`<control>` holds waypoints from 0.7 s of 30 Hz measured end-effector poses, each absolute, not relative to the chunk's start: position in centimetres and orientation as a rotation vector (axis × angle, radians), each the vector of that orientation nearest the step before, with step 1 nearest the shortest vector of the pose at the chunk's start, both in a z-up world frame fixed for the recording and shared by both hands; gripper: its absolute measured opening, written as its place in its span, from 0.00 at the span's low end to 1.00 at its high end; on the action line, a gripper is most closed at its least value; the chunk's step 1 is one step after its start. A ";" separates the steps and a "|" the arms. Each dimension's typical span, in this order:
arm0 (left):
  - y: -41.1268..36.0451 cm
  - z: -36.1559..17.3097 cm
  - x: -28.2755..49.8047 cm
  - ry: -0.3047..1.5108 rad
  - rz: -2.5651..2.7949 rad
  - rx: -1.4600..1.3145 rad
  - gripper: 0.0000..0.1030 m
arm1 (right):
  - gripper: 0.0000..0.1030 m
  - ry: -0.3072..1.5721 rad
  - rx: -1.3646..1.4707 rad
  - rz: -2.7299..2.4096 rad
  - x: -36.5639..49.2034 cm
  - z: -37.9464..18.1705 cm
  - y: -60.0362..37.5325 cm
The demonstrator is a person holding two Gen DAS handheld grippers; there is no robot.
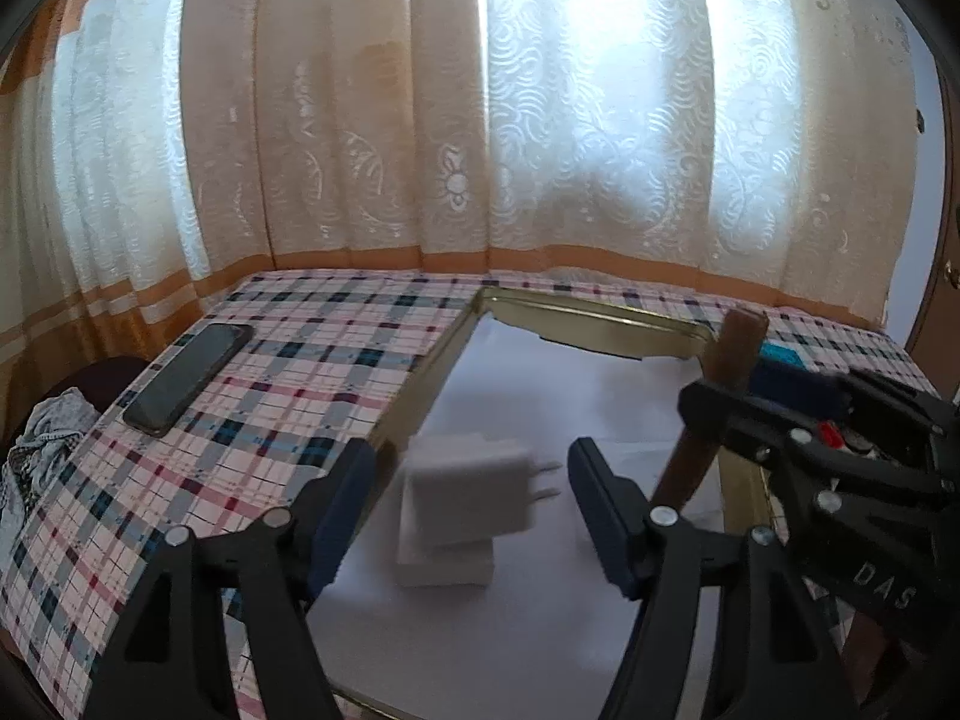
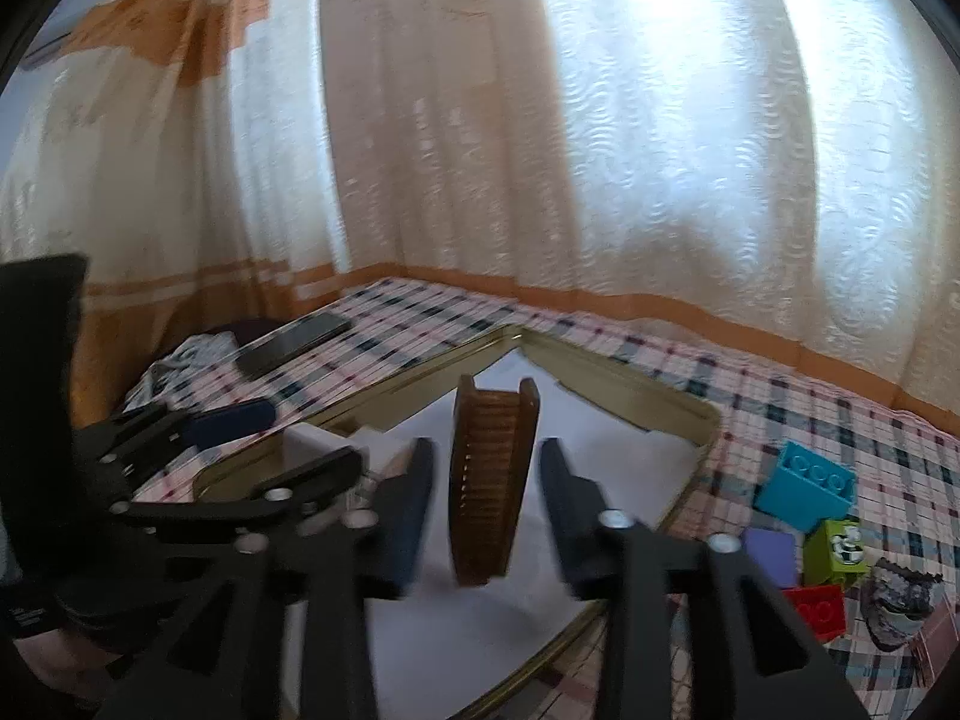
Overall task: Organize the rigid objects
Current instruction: 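Lower the white charger into the tray with the left gripper while the right lowers the comb, then open both, then withdraw both grippers from the tray toward the remaining blocks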
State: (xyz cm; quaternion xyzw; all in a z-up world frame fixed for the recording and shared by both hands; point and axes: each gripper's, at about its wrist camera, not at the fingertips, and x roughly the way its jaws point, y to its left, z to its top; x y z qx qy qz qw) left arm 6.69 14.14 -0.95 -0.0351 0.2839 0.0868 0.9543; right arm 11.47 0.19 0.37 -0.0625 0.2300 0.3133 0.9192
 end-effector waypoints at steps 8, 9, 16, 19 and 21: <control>13.3 -0.3 5.4 0.531 0.185 -0.052 0.93 | 0.78 0.385 -0.025 0.594 11.1 2.0 -3.1; 12.9 -0.3 5.3 0.528 0.182 -0.046 0.94 | 0.78 0.382 -0.015 0.594 11.1 2.2 -3.5; 11.0 0.4 4.7 0.506 0.164 -0.035 0.97 | 0.78 0.371 0.025 0.541 10.9 2.5 -8.3; 9.1 0.8 4.7 0.501 0.133 -0.022 0.98 | 0.78 0.367 0.034 0.500 10.8 2.6 -11.0; 7.6 0.9 4.9 0.500 0.114 -0.005 1.00 | 0.78 0.372 0.032 0.464 10.8 2.5 -12.8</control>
